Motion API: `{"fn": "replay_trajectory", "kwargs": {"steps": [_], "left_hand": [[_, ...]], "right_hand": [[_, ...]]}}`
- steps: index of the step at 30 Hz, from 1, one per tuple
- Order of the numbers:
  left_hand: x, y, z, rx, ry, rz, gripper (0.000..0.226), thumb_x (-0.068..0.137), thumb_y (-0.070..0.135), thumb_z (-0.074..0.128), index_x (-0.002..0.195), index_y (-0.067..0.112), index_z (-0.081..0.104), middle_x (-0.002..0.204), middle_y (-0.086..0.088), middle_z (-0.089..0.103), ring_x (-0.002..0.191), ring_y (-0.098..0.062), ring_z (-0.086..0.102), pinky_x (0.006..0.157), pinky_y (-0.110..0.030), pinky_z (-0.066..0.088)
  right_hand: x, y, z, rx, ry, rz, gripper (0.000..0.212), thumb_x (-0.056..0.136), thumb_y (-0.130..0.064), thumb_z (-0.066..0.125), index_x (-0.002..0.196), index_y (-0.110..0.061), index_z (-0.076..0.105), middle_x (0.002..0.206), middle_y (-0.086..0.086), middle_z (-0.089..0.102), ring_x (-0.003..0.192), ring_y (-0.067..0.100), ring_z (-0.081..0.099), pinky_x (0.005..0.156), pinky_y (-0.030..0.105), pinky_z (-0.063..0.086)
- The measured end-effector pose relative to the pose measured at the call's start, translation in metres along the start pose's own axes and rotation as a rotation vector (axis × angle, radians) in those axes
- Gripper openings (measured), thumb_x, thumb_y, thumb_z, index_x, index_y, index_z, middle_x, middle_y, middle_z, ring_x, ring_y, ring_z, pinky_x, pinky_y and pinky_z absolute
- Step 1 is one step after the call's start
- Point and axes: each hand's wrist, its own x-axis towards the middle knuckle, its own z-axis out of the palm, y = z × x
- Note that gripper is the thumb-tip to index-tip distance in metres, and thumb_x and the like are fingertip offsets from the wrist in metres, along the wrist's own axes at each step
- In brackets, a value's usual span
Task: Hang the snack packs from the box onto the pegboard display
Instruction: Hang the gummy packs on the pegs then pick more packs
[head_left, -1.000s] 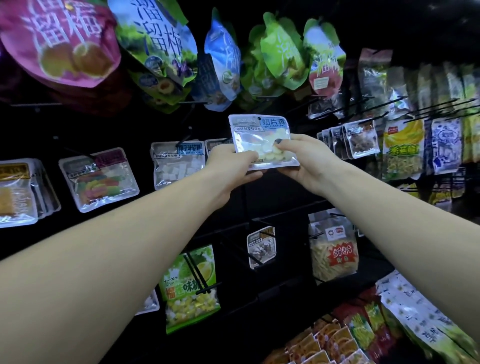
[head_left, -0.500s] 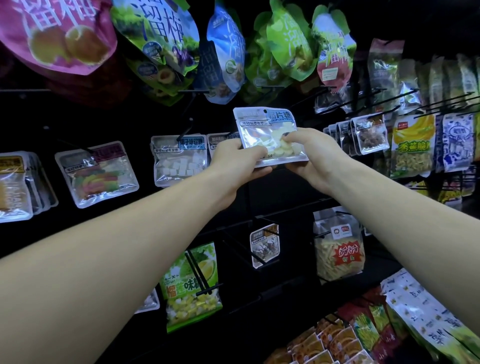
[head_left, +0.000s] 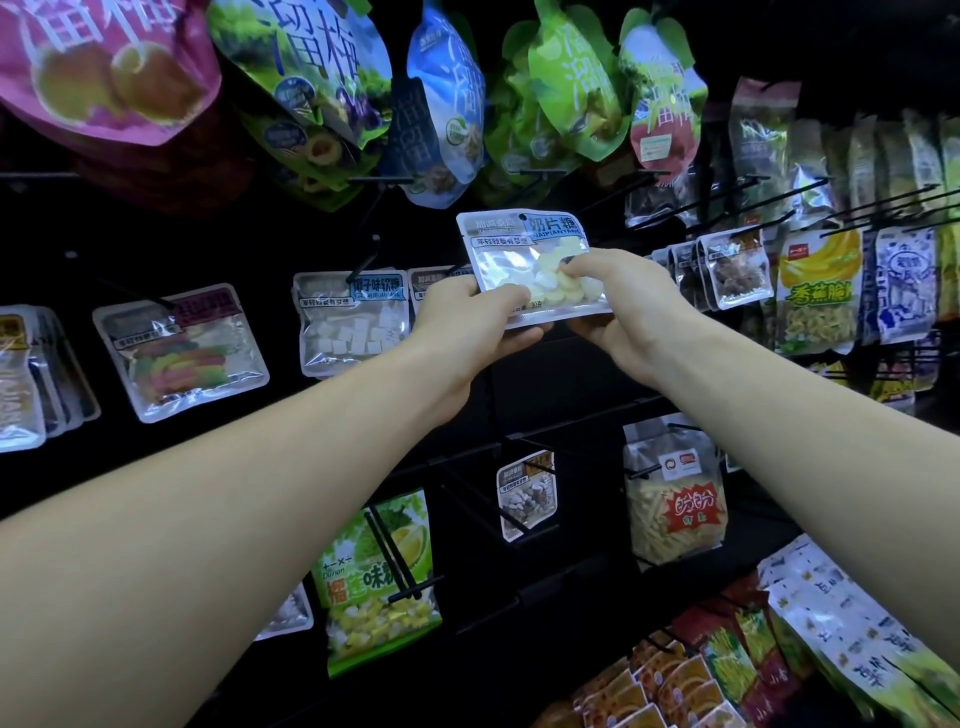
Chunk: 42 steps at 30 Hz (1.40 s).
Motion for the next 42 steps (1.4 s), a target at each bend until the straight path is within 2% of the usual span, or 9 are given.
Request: {"fn": "replay_trajectory", "kwargs": {"steps": [8,12,16,19,22,26,35,38,42], "left_hand": [[0.001,-0.007,-0.002,-0.004,0.007,-0.016,0.013,0.099,0.001,0.061,0.110,0.001,0.068,0.115,-0.012,0.074,0.081,-0.018,0.080,0.071,-0.022,0.062],[0.005,-0.008,-0.005,0.012,0.008,-0.016,0.010,0.099,0.000,0.060,0.103,0.005,0.068,0.113,-0.012,0.075,0.083,-0.019,0.080,0.071,-0.023,0.063],[0.013,-0.014,-0.014,0.087,0.055,-0.037,0.011,0.099,0.001,0.059,0.103,0.006,0.067,0.113,-0.012,0.074,0.086,-0.022,0.080,0.075,-0.026,0.065],[0.020,-0.025,-0.027,0.133,0.090,-0.065,0.012,0.100,0.002,0.057,0.109,0.003,0.065,0.113,-0.014,0.074,0.087,-0.021,0.080,0.079,-0.027,0.065],[0.022,-0.038,-0.043,0.169,0.112,-0.114,0.015,0.105,0.005,0.055,0.116,-0.003,0.061,0.109,-0.018,0.074,0.089,-0.020,0.079,0.078,-0.026,0.065],[0.029,-0.056,-0.066,0.187,0.118,-0.153,0.012,0.107,0.007,0.053,0.101,0.002,0.062,0.109,-0.021,0.073,0.094,-0.024,0.078,0.078,-0.025,0.065],[0.026,-0.086,-0.108,0.227,0.175,-0.191,0.018,0.104,0.005,0.054,0.088,0.005,0.064,0.104,-0.019,0.075,0.094,-0.022,0.078,0.080,-0.025,0.064],[0.018,-0.081,-0.119,0.256,0.188,-0.182,0.015,0.102,0.003,0.055,0.092,0.004,0.065,0.102,-0.018,0.076,0.091,-0.021,0.079,0.081,-0.026,0.065],[-0.009,-0.062,-0.126,0.265,0.207,-0.143,0.011,0.099,0.001,0.056,0.095,0.003,0.067,0.099,-0.016,0.077,0.085,-0.019,0.080,0.082,-0.029,0.065]], "right_hand": [[-0.003,0.005,0.002,0.006,0.024,-0.012,0.029,0.089,-0.006,0.065,0.118,-0.007,0.071,0.111,0.009,0.078,0.095,0.022,0.077,0.073,0.030,0.058],[0.002,0.010,0.004,0.005,0.013,-0.011,0.027,0.091,-0.005,0.066,0.117,-0.004,0.071,0.112,0.012,0.077,0.101,0.026,0.076,0.081,0.034,0.062],[0.010,0.022,0.012,-0.031,0.004,0.018,0.026,0.091,-0.005,0.068,0.117,-0.005,0.070,0.107,0.010,0.078,0.091,0.021,0.078,0.068,0.030,0.060],[0.020,0.037,0.020,-0.046,0.003,0.029,0.024,0.092,-0.007,0.069,0.116,-0.007,0.068,0.099,0.007,0.077,0.085,0.020,0.077,0.066,0.030,0.059],[0.035,0.054,0.028,-0.046,0.021,0.032,0.024,0.092,-0.009,0.071,0.116,-0.010,0.067,0.103,0.007,0.076,0.087,0.019,0.076,0.067,0.030,0.059],[0.060,0.076,0.046,-0.097,0.059,0.008,0.027,0.093,-0.013,0.072,0.119,-0.012,0.066,0.108,0.006,0.075,0.090,0.018,0.075,0.065,0.028,0.057],[0.102,0.116,0.083,-0.131,0.086,0.080,0.034,0.094,-0.017,0.072,0.125,-0.011,0.060,0.113,0.006,0.071,0.093,0.018,0.074,0.055,0.023,0.060],[0.101,0.119,0.084,-0.146,0.133,0.117,0.054,0.091,-0.027,0.075,0.134,-0.008,0.050,0.119,0.009,0.065,0.100,0.023,0.072,0.065,0.027,0.064],[0.078,0.120,0.073,-0.305,0.204,0.158,0.069,0.089,-0.036,0.071,0.142,-0.004,0.039,0.096,0.004,0.058,0.099,0.025,0.071,0.089,0.038,0.062]]}}
